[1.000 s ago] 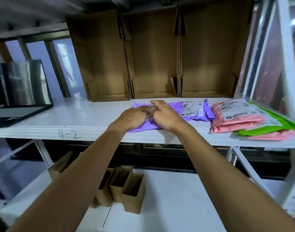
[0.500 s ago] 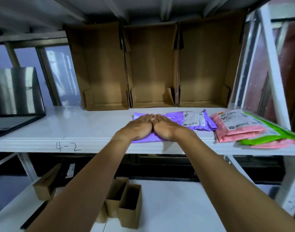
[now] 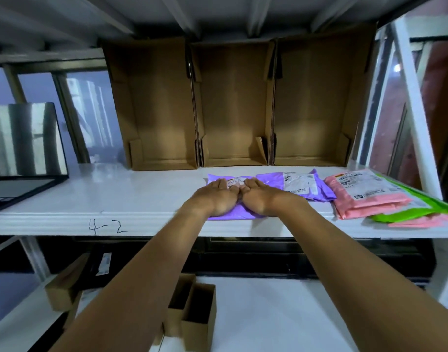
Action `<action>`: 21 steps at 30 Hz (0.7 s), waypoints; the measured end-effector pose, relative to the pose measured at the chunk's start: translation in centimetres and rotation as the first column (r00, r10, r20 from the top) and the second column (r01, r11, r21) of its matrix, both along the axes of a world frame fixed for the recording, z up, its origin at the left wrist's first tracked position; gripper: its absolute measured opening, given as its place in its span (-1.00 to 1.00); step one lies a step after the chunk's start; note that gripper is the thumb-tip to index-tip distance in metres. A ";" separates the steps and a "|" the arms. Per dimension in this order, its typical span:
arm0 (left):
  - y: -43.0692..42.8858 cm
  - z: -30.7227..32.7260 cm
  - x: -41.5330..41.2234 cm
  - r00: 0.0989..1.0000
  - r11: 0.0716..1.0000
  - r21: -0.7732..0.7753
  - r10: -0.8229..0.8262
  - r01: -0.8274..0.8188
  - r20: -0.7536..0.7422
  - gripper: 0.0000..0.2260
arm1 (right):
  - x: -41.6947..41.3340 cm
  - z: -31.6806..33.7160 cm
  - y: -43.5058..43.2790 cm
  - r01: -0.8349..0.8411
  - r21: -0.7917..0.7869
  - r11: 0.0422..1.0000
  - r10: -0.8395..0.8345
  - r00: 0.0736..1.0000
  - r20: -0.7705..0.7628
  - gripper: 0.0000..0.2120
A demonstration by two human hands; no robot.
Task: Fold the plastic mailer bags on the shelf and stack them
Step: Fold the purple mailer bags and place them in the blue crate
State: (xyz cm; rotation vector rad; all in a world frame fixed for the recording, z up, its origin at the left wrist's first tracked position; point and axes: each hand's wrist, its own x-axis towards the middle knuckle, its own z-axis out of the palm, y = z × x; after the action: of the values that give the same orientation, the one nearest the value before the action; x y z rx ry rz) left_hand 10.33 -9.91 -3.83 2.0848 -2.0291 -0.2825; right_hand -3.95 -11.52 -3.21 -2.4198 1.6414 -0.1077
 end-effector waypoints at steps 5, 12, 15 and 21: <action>0.6 0.1 1.8 0.999 0.999 0.019 -0.030 0.030 0.045 -0.42 | -1.4 -0.5 -0.5 0.032 0.000 0.999 -0.032 0.999 -0.006 -0.46; 0.3 0.5 1.9 0.994 0.999 -0.005 -0.052 0.053 0.094 -0.50 | -2.1 -0.6 0.2 0.034 -0.069 0.997 -0.037 0.999 -0.040 -0.46; 0.0 1.3 1.4 0.987 0.999 -0.050 0.018 -0.010 0.161 -0.55 | -1.6 -0.1 0.1 0.048 -0.060 0.997 -0.051 0.997 -0.054 -0.35; -0.1 1.2 -1.5 0.907 0.972 -0.230 0.129 -0.037 0.400 -0.62 | 0.0 1.7 0.1 0.069 -0.084 0.994 -0.072 0.997 -0.038 -0.52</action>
State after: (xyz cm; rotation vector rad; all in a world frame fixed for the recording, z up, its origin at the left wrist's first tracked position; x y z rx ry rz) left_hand 8.81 -9.97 -2.59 2.2213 -2.0595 0.4180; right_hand -3.97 -11.37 -1.55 -2.4395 1.7740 -0.1409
